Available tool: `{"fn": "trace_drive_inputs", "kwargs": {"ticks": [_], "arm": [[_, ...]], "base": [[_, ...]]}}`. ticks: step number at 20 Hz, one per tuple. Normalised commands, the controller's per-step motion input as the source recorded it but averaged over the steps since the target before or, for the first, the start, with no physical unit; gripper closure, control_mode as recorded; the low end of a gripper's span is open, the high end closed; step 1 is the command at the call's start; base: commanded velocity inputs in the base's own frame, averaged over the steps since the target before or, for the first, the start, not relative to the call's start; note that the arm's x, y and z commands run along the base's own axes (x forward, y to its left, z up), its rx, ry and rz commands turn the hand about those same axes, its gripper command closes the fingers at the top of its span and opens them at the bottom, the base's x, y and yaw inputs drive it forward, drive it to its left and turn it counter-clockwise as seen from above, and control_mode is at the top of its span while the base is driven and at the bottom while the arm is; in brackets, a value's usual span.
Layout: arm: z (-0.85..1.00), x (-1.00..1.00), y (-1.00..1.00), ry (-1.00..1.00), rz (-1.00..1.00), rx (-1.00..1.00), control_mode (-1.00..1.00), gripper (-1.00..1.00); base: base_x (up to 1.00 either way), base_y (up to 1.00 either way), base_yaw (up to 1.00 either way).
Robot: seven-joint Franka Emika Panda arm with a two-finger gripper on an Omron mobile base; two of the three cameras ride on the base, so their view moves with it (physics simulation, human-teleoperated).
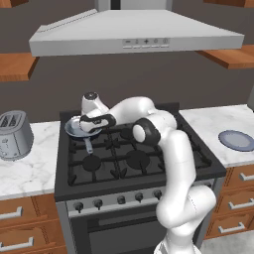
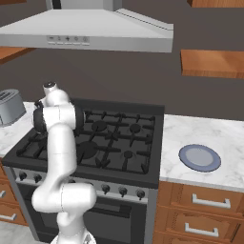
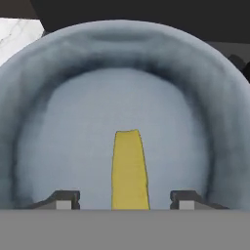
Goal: Pick up the butter stick and place it in the pan. Then turn on the burner for the pan.
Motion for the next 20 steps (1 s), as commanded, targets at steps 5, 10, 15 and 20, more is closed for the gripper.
{"fn": "trace_drive_inputs", "kwargs": {"ticks": [5, 10, 15, 20], "arm": [[0.03, -0.05, 0.11, -0.01, 0.0, 0.0, -1.0, -1.0], [0.2, -0.4, 0.19, -0.04, 0.0, 0.0, -1.0, -1.0], [0.18, -0.6, 0.11, -0.08, 0.0, 0.0, -1.0, -1.0], [0.11, -0.7, 0.01, -0.12, 0.0, 0.0, -1.0, -1.0]], "base": [[0.0, 0.0, 0.0], [0.0, 0.0, 0.0], [0.0, 0.0, 0.0], [0.0, 0.0, 0.0]]}}
